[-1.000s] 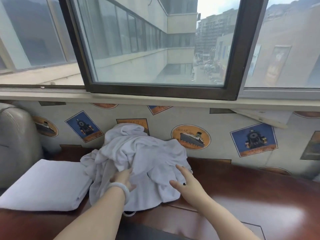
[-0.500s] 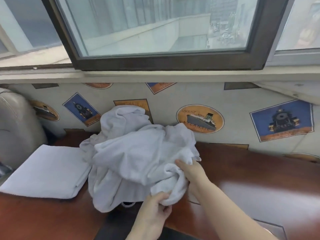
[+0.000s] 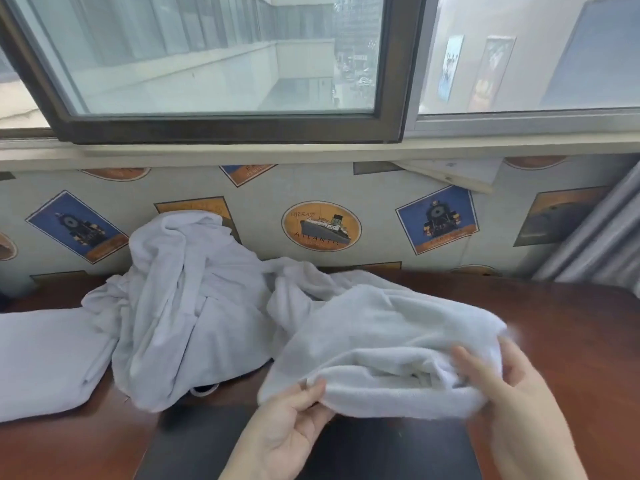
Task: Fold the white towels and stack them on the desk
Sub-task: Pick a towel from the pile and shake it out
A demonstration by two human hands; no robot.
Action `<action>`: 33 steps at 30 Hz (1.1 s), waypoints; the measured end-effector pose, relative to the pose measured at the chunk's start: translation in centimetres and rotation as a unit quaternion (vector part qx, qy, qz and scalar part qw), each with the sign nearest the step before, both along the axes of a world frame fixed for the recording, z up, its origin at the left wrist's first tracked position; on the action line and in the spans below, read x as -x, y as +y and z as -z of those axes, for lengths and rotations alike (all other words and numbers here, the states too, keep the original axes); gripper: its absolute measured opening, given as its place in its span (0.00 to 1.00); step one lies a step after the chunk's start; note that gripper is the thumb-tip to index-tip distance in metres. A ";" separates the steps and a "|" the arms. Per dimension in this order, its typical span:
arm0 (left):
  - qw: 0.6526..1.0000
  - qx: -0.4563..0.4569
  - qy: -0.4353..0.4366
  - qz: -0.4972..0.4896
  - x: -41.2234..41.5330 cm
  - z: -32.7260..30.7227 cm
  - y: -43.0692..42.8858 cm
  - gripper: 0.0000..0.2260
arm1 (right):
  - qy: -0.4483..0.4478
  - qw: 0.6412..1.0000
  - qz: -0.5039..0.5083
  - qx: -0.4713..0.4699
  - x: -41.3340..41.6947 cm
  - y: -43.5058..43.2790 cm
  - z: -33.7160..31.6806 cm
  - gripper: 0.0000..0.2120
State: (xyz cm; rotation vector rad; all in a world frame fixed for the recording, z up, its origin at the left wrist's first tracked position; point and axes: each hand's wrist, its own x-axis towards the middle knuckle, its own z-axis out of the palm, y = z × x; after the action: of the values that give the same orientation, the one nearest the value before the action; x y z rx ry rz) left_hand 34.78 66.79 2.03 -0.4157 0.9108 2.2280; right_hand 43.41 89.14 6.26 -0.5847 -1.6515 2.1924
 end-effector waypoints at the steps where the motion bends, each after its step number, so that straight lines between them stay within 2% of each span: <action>1: 1.000 0.017 -0.007 0.006 -1.5 0.5 0.0 0.13 | 0.011 1.000 0.022 0.002 -2.0 0.1 0.5 0.26; 2: 0.999 0.037 -0.030 -0.003 -2.7 1.5 -0.2 0.12 | 0.006 0.999 0.030 0.026 -3.5 0.1 1.7 0.25; 4: 0.991 0.043 -0.117 -0.043 -4.5 4.2 -0.9 0.12 | -0.022 0.987 0.024 0.158 -5.7 0.0 4.7 0.26; 5: 0.985 0.022 -0.159 -0.065 -5.2 5.3 -1.2 0.13 | -0.051 0.962 0.054 0.261 -6.3 0.2 6.8 0.28; 6: 0.979 0.006 -0.191 -0.075 -5.9 6.0 -1.5 0.14 | -0.082 0.919 0.117 0.368 -6.8 0.5 8.9 0.29; 8: 0.970 -0.015 -0.232 -0.070 -7.1 6.5 -1.8 0.16 | -0.126 0.825 0.223 0.503 -8.0 1.1 12.5 0.23; 10: 0.969 -0.039 -0.235 -0.060 -8.0 6.6 -2.0 0.17 | -0.134 0.764 0.248 0.581 -8.8 0.9 15.0 0.20; 13: 0.970 -0.045 -0.222 -0.093 -8.6 6.0 -2.1 0.17 | -0.072 0.718 0.247 0.646 -9.7 1.1 16.1 0.21; 14: 0.969 -0.041 -0.221 -0.100 -8.6 5.9 -2.3 0.17 | -0.063 0.719 0.242 0.649 -9.9 1.3 15.9 0.21; 16: 0.969 -0.044 -0.230 -0.074 -8.7 5.1 -2.5 0.18 | -0.056 0.742 0.190 0.641 -10.3 1.3 14.6 0.20; 19: 0.973 -0.057 -0.223 -0.010 -9.1 3.9 -2.0 0.19 | -0.032 0.773 0.087 0.627 -9.8 0.7 13.9 0.39; 20: 0.978 -0.054 -0.203 -0.004 -9.3 3.5 -1.7 0.18 | -0.067 0.802 0.074 0.589 -9.7 -0.2 13.9 0.37; 21: 0.983 -0.050 -0.178 -0.002 -9.6 3.0 -1.2 0.17 | -0.112 0.822 0.078 0.552 -9.7 -1.4 14.0 0.30; 22: 0.987 -0.045 -0.153 -0.003 -9.8 2.6 -0.7 0.16 | -0.149 0.831 0.084 0.530 -9.7 -2.8 14.5 0.26; 23: 0.990 -0.040 -0.133 -0.004 -10.1 2.3 -0.2 0.16 | -0.182 0.829 0.080 0.523 -9.8 -4.3 15.2 0.27; 25: 0.992 -0.037 -0.118 -0.015 -10.5 2.0 0.3 0.19 | -0.212 0.815 0.033 0.539 -10.3 -7.6 16.3 0.35; 27: 0.992 -0.035 -0.115 -0.024 -10.8 2.1 0.3 0.16 | -0.151 0.805 0.001 0.574 -10.4 -9.7 16.2 0.38; 30: 0.992 -0.029 -0.097 -0.071 -11.0 2.8 -0.4 0.14 | -0.007 0.811 0.047 0.583 -9.2 -8.6 14.7 0.33; 33: 0.984 -0.051 -0.065 -0.155 -10.5 4.0 -1.7 0.13 | 0.072 0.819 0.099 0.560 -8.5 -3.8 12.8 0.28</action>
State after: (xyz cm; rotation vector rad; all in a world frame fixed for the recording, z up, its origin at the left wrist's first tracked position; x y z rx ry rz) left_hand 45.28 65.08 -1.95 -0.6867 0.6984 2.4816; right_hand 51.95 85.35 -6.58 -0.7610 -0.0327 2.7581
